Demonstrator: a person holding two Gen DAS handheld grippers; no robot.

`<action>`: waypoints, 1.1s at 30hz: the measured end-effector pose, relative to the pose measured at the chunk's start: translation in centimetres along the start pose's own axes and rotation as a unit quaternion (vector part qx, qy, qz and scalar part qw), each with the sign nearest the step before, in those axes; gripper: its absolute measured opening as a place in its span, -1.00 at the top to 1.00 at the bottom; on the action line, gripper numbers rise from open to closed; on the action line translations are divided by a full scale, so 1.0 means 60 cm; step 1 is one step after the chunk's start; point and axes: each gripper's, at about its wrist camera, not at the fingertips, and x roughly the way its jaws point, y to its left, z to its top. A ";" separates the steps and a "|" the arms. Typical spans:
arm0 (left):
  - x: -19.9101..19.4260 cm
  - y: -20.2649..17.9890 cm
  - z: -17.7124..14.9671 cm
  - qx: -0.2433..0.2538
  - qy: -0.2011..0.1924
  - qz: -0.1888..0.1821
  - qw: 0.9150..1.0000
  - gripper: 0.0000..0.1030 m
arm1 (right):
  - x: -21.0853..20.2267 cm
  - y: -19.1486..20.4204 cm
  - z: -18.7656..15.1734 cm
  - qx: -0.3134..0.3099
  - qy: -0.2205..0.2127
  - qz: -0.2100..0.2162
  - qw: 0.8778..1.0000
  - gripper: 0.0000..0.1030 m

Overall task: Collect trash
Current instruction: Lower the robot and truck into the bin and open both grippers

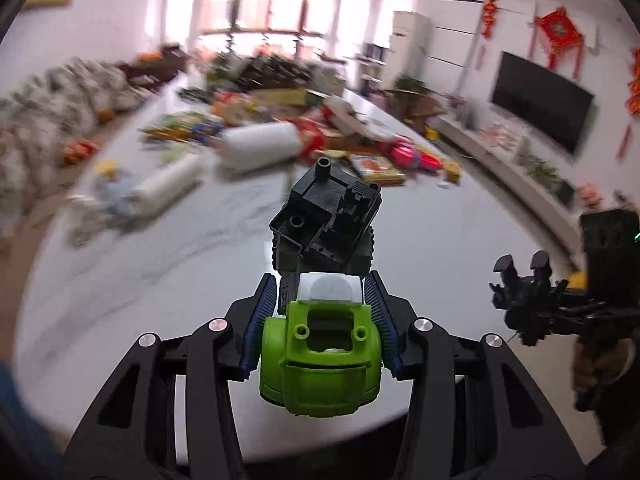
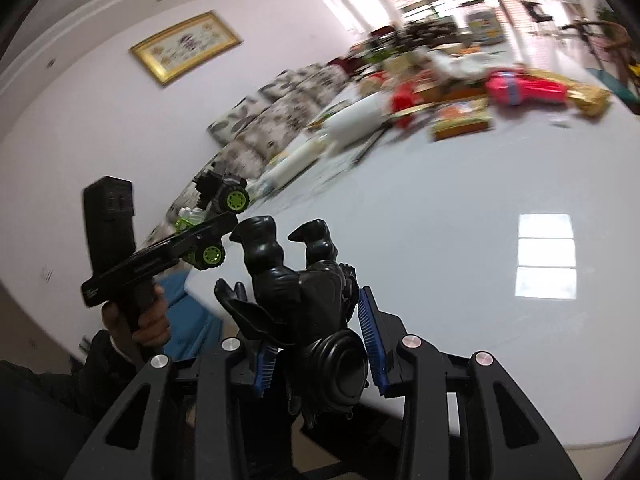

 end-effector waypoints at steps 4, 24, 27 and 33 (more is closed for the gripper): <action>-0.055 -0.011 -0.068 0.001 0.015 0.068 0.998 0.12 | 0.007 0.071 -0.037 -0.048 0.019 0.007 0.999 0.27; 0.136 -0.012 -0.402 -0.046 0.338 0.059 0.938 -0.55 | 0.223 -0.028 -0.266 0.005 0.240 -0.146 0.960 -0.40; 0.129 -0.013 -0.406 -0.040 0.340 0.060 0.938 -0.59 | 0.222 -0.027 -0.261 0.010 0.236 -0.140 0.962 -0.40; 0.136 -0.015 -0.389 -0.040 0.329 0.065 0.941 -0.60 | 0.183 -0.014 -0.261 0.003 0.219 -0.134 0.967 -0.40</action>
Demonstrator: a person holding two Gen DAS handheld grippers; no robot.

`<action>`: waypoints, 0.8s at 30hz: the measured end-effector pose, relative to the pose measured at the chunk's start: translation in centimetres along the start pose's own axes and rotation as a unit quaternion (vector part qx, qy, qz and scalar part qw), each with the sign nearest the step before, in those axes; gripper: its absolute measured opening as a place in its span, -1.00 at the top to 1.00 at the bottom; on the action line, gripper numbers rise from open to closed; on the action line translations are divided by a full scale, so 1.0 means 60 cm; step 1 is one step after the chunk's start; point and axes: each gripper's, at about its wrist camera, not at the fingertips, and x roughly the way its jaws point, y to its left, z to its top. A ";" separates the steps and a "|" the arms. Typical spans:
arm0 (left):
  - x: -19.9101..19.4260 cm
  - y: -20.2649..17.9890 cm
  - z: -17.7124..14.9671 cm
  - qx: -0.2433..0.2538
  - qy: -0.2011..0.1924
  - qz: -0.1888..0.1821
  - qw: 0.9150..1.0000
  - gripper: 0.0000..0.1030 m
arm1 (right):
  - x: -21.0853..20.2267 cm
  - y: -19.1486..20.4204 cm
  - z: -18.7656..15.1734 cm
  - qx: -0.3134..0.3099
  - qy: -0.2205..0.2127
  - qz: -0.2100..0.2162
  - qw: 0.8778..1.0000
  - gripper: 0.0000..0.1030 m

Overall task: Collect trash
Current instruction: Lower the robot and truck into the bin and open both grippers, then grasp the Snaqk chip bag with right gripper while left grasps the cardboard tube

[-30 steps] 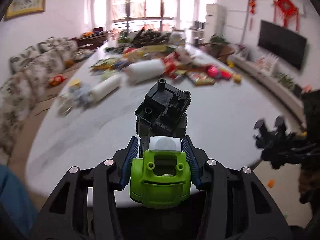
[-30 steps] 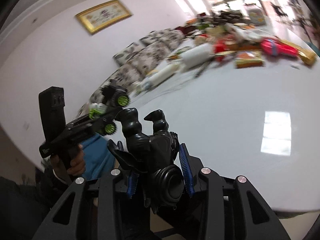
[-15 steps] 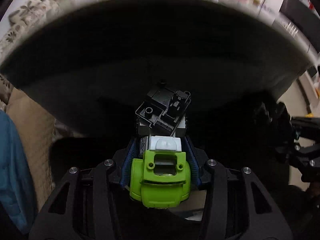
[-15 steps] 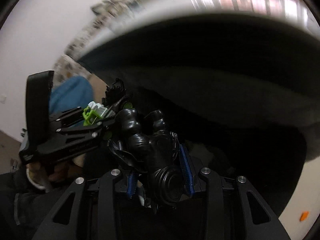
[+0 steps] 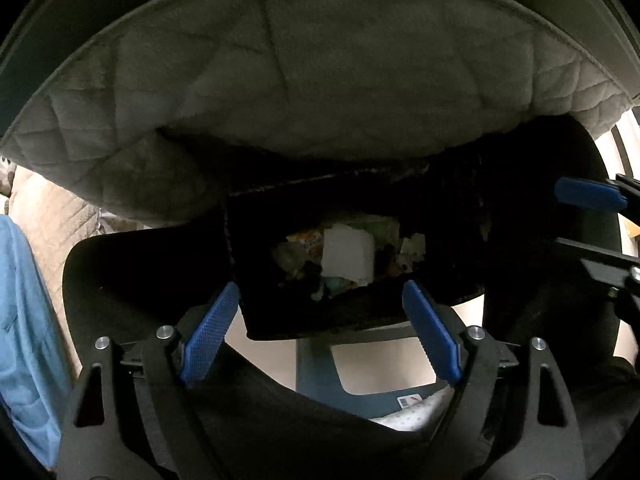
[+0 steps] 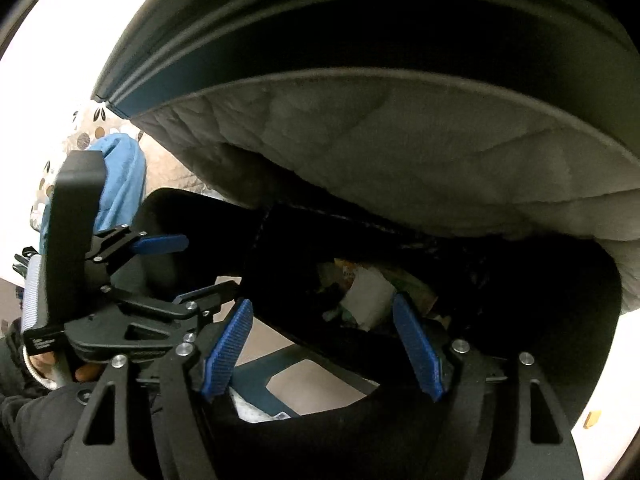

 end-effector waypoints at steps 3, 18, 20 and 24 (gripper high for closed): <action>-0.012 -0.001 0.004 -0.004 -0.011 0.009 1.000 -0.60 | -0.050 0.020 -0.007 -0.019 -0.024 -0.001 1.000 -0.32; -0.284 0.064 0.061 -0.028 -0.230 -0.037 0.972 -0.61 | -0.206 -0.172 0.485 0.006 -0.175 -0.131 0.976 -0.35; -0.279 0.067 0.077 -0.033 -0.225 -0.026 0.973 -0.61 | -0.180 -0.199 0.536 0.049 -0.164 -0.127 0.977 -0.39; -0.258 0.072 0.095 -0.041 -0.212 -0.029 0.976 -0.61 | -0.149 -0.235 0.604 0.089 -0.157 -0.154 0.971 -0.73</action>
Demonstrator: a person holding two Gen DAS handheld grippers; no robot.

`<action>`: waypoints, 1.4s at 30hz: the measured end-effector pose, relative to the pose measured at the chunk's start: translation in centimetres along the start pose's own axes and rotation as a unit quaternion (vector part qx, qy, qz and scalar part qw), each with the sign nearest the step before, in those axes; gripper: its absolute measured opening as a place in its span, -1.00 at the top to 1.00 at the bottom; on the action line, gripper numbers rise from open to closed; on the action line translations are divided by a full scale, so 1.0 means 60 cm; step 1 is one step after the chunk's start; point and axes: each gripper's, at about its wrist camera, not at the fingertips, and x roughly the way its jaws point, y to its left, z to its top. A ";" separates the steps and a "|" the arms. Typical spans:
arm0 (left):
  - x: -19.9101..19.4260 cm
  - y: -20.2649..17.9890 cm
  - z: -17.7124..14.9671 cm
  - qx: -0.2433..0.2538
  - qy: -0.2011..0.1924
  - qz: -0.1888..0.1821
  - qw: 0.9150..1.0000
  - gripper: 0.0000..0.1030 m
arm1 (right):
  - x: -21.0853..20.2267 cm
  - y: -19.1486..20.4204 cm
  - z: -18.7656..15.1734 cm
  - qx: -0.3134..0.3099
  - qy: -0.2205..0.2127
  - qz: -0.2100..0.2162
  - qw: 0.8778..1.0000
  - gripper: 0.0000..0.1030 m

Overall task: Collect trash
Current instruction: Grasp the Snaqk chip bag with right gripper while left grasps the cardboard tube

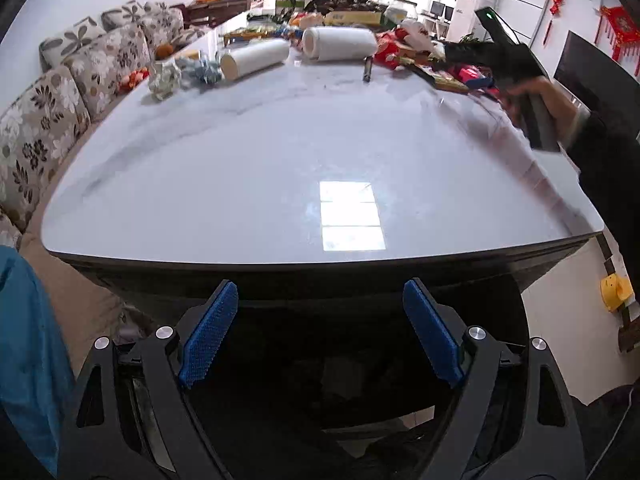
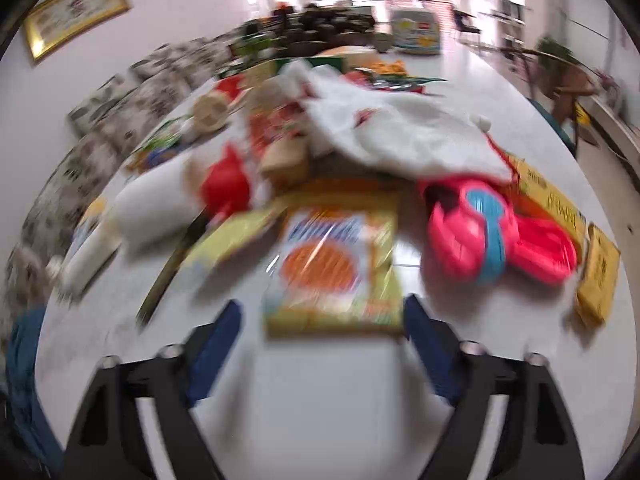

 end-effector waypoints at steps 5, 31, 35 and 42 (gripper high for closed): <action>0.012 -0.003 0.012 -0.002 0.011 -0.015 1.000 -0.61 | 0.036 0.043 0.008 -0.067 -0.001 -0.053 0.996 -0.50; 0.271 0.087 0.434 0.159 0.018 0.093 0.983 0.07 | -0.183 0.037 -0.287 0.026 -0.014 0.201 0.979 0.47; 0.224 0.078 0.393 0.128 0.004 0.071 0.989 0.21 | -0.197 0.058 -0.288 0.016 -0.030 0.208 0.977 0.47; -0.066 0.012 0.199 0.103 -0.151 -0.057 0.982 0.20 | -0.282 0.105 -0.316 -0.033 -0.071 0.239 0.968 0.47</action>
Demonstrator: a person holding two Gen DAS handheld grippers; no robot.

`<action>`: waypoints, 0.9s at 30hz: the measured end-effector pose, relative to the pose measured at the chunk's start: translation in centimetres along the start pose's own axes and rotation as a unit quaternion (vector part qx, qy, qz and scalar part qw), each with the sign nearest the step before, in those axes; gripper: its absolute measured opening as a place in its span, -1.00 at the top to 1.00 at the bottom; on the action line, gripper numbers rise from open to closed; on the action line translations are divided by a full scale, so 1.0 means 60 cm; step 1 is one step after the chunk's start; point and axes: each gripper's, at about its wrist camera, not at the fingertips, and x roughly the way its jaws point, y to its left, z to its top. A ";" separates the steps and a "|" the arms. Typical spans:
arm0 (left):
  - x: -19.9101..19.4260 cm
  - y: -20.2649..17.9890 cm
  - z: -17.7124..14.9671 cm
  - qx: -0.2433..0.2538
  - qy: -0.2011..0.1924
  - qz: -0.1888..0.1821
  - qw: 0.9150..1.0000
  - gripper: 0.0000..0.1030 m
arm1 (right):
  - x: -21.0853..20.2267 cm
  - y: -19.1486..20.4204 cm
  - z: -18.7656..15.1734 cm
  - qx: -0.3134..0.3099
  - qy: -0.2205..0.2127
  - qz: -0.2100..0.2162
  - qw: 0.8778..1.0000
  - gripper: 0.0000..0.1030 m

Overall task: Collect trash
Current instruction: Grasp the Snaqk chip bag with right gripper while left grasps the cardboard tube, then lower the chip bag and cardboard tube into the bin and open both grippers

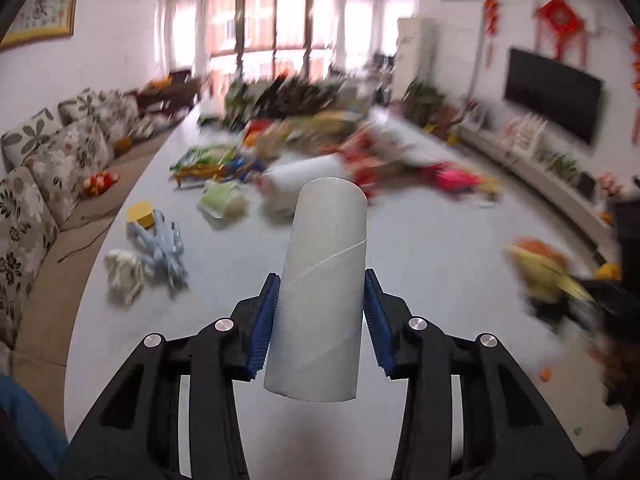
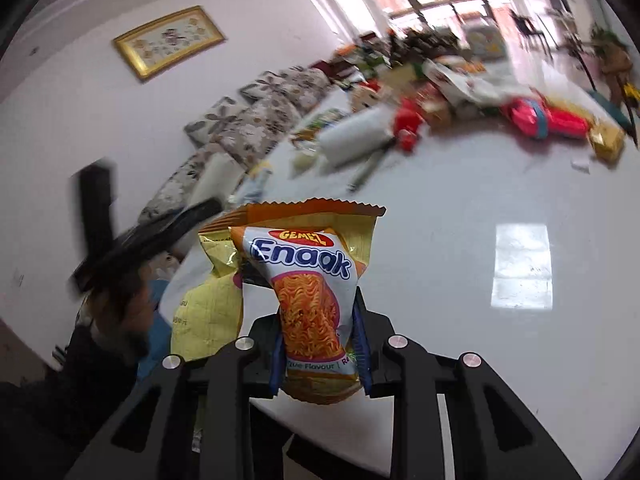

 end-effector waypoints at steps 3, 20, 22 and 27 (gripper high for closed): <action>-0.084 -0.060 -0.078 0.028 -0.009 -0.010 1.000 0.20 | -0.027 0.038 -0.027 -0.031 0.007 0.007 0.999 0.47; 0.208 -0.102 -0.456 0.052 0.369 -0.018 0.928 -0.66 | 0.222 -0.069 -0.352 -0.039 0.342 -0.094 0.934 -0.21; 0.211 -0.107 -0.458 0.061 0.371 -0.017 0.927 -0.66 | 0.208 -0.075 -0.351 -0.027 0.341 -0.075 0.937 -0.21; 0.197 -0.111 -0.453 0.062 0.362 -0.032 0.930 -0.66 | 0.152 -0.060 -0.327 -0.052 0.317 -0.052 0.946 -0.48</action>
